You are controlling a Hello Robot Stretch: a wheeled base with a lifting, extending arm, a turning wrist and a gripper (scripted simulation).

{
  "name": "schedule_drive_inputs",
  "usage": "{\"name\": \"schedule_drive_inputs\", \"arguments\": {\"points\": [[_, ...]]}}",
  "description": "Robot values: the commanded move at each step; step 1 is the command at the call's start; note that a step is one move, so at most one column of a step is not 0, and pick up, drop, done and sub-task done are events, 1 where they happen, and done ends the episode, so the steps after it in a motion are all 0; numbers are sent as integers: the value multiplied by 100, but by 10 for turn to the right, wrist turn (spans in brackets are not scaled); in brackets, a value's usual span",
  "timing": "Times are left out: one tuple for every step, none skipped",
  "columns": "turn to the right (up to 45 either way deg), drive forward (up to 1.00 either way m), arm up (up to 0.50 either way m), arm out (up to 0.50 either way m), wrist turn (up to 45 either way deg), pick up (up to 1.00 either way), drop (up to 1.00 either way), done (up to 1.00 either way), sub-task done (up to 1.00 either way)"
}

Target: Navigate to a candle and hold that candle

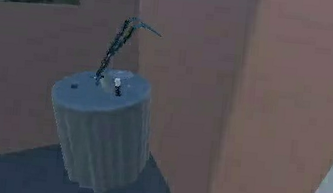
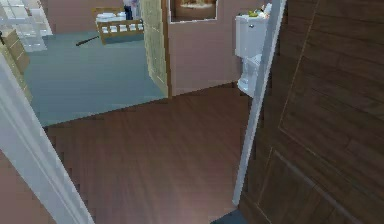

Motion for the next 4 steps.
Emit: {"name": "schedule_drive_inputs", "arguments": {"points": [[0,50,0,0,0,0,0,0,0],[-450,0,0,0,0,0,0,0,0],[-450,0,0,0,0,0,0,0,0],[-210,0,0,0,0,0,0,0,0]]}}
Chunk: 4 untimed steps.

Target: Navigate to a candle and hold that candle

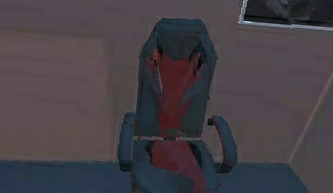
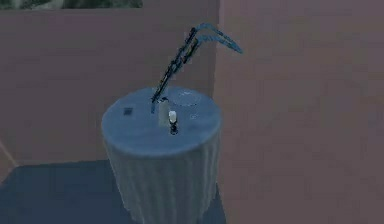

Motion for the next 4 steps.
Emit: {"name": "schedule_drive_inputs", "arguments": {"points": [[-30,0,0,0,0,0,0,0,0],[450,0,0,0,0,0,0,0,0],[330,0,0,0,0,0,0,0,0],[0,40,0,0,0,0,0,0,0]]}}
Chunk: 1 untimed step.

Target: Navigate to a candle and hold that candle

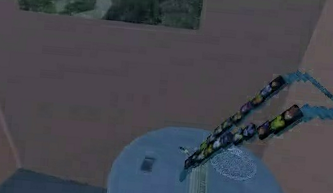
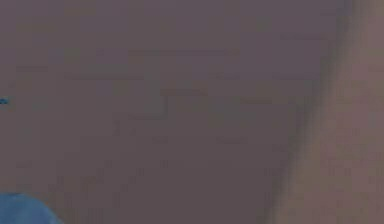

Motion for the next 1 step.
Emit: {"name": "schedule_drive_inputs", "arguments": {"points": [[-450,0,0,0,0,0,0,0,0]]}}
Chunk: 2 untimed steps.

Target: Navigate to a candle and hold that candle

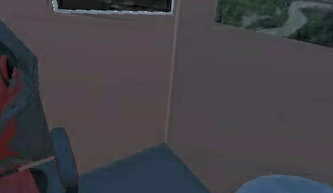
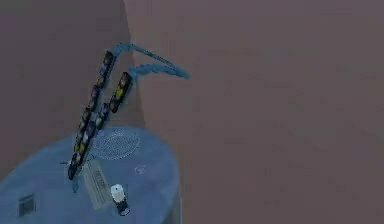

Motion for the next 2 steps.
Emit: {"name": "schedule_drive_inputs", "arguments": {"points": [[-180,0,0,0,0,0,0,0,0],[0,0,50,0,0,0,0,0,0]]}}
